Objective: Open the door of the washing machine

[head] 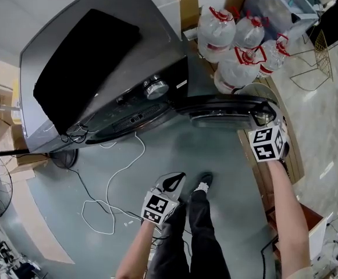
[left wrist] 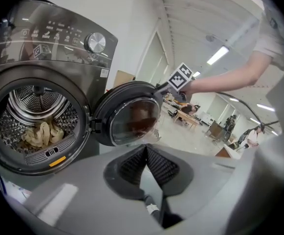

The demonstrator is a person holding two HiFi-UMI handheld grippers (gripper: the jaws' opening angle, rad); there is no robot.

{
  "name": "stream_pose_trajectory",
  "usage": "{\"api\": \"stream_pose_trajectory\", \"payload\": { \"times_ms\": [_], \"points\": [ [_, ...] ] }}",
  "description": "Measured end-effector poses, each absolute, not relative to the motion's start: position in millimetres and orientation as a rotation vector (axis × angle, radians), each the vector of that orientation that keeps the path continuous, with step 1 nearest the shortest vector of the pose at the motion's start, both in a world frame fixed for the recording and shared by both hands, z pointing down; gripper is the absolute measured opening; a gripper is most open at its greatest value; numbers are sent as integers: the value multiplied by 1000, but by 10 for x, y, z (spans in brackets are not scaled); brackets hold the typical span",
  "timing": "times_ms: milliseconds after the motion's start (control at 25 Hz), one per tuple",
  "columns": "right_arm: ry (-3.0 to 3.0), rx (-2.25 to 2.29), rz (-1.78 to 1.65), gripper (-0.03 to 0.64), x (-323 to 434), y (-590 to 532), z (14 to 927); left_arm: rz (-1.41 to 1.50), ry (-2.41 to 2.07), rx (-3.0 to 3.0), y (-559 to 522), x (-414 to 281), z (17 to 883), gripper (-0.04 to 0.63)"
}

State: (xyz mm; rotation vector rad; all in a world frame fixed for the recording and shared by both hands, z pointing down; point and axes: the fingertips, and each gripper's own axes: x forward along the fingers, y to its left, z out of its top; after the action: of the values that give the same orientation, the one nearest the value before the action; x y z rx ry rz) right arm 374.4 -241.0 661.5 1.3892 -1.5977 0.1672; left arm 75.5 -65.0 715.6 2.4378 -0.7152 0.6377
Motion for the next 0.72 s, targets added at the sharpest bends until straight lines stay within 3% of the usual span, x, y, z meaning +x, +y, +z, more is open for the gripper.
{"api": "stream_pose_trajectory", "payload": {
  "times_ms": [720],
  "points": [
    [-1560, 1359, 161, 274, 3778, -2598, 6648, 646, -810, 2374, -516, 295, 7171, 57]
  ]
}}
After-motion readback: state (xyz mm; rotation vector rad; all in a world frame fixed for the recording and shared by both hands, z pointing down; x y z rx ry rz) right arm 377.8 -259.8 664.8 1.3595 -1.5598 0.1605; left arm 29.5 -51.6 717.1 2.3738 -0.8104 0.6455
